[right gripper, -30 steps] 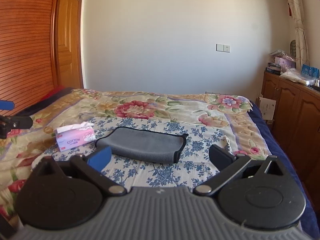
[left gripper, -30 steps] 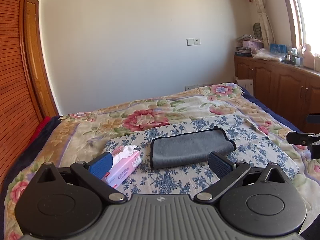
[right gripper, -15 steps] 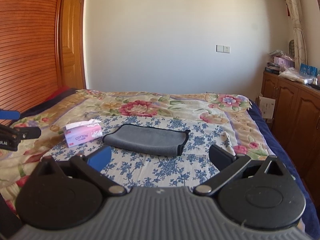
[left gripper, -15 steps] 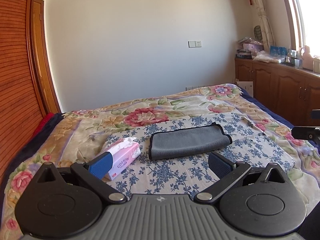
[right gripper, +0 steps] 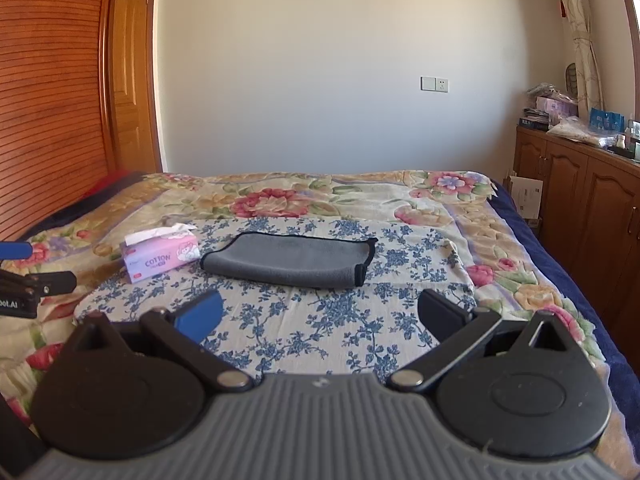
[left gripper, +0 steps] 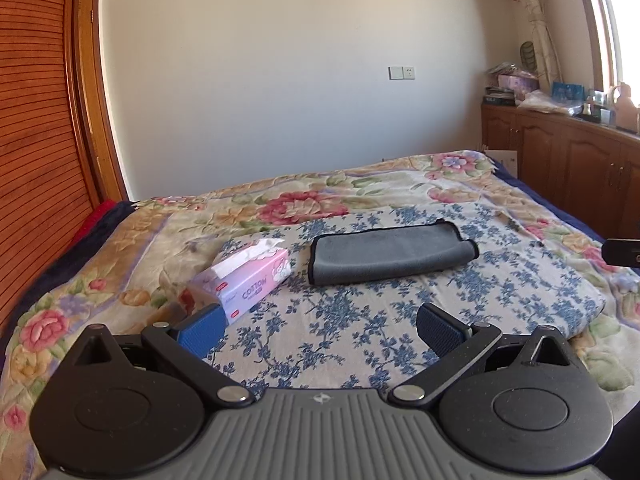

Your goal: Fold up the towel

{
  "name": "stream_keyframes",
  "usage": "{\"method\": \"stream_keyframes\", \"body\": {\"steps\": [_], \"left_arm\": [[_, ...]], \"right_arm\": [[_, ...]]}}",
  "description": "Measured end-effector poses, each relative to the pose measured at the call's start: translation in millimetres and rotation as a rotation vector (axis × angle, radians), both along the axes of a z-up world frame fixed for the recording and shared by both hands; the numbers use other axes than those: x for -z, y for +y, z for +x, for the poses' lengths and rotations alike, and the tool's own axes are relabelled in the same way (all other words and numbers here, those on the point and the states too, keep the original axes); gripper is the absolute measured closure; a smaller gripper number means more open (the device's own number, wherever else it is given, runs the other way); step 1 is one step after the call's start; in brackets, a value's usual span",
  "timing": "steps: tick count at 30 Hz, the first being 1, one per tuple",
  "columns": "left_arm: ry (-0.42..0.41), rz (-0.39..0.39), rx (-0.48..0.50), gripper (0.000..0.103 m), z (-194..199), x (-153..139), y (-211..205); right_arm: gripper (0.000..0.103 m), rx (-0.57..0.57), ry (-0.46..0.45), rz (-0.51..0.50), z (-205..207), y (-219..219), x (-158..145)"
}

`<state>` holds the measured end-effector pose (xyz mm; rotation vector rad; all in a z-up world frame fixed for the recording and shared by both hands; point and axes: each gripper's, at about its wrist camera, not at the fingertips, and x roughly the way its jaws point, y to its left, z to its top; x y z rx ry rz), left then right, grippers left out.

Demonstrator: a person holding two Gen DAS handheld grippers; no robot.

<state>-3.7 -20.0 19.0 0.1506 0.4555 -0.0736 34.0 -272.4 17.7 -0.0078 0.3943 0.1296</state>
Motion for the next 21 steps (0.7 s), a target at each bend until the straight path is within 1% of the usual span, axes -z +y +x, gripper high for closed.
{"method": "stream_keyframes", "body": {"steps": [3,8,13,21], "left_arm": [[-0.006,-0.005,-0.009,0.0,0,3,2],[-0.043,-0.014,-0.026,0.0,0,2,4],[-0.097,-0.028,-0.042,0.0,0,3,6],[-0.108,-0.056,-0.058,0.0,0,1,11]], "right_arm": [[0.0,0.004,-0.001,0.003,1,0,0],[0.0,0.016,-0.019,0.009,1,-1,4],[0.0,0.034,-0.051,0.034,5,-2,6],[0.0,0.054,-0.084,0.023,7,-2,8]]}}
